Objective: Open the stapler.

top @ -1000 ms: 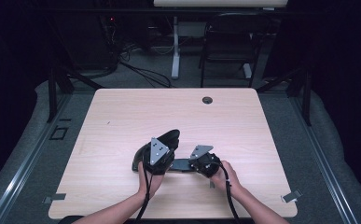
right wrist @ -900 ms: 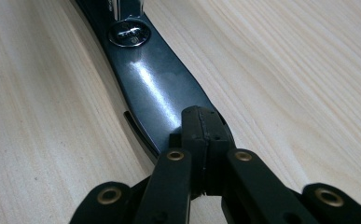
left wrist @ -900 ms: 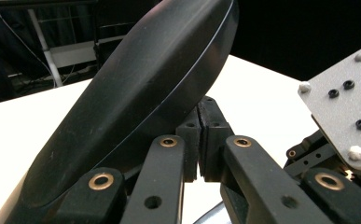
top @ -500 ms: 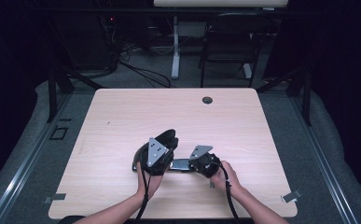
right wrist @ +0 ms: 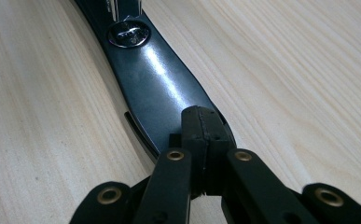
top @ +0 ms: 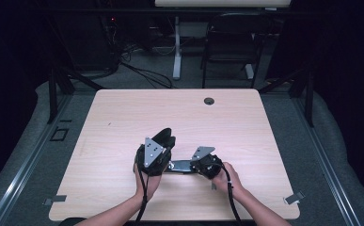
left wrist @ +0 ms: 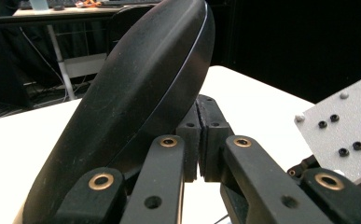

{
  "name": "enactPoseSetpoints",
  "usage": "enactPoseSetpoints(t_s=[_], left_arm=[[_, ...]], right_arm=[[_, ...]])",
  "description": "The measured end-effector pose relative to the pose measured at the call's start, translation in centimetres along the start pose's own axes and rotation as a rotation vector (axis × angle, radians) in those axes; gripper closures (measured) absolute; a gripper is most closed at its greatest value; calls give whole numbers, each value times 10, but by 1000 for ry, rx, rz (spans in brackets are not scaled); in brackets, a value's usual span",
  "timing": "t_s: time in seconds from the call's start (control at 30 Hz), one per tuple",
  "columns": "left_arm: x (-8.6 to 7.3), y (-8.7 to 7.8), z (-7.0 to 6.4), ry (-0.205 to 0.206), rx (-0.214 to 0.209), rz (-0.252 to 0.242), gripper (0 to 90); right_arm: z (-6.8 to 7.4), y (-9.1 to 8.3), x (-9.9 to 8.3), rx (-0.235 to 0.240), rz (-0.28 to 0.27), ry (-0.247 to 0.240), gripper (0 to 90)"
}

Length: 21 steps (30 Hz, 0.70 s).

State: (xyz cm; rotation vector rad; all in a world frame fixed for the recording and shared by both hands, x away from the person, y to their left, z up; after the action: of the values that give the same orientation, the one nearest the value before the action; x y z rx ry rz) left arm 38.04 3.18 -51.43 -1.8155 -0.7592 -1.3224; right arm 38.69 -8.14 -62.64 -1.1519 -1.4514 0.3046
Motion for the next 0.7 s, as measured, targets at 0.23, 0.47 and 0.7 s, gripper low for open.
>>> enactPoseSetpoints(t_s=[0.23, 0.47, 0.7], left_arm=[[7, -6, 7, -22, 6, -20, 886], [13, -11, 14, -32, 22, -37, 885], [16, -15, 19, -47, 24, -42, 885]], right_arm=[[0, 0, 0, -1, 3, -4, 900], [-1, 0, -1, -5, 9, -10, 900], [-1, 0, 0, -7, 7, -11, 900]])
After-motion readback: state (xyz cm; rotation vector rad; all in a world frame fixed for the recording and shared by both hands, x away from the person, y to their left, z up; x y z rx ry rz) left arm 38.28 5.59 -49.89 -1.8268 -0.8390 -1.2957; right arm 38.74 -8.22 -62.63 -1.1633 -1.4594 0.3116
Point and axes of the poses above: each handheld gripper's, and its own axes: y roughly forward along the jaws, x roughly out of its top, z roughly to its left, the point moved 9 cm from there along y, roughly forward along the jaws, and after that the axes turned 11 degrees about -y, right-handed, at the moved point
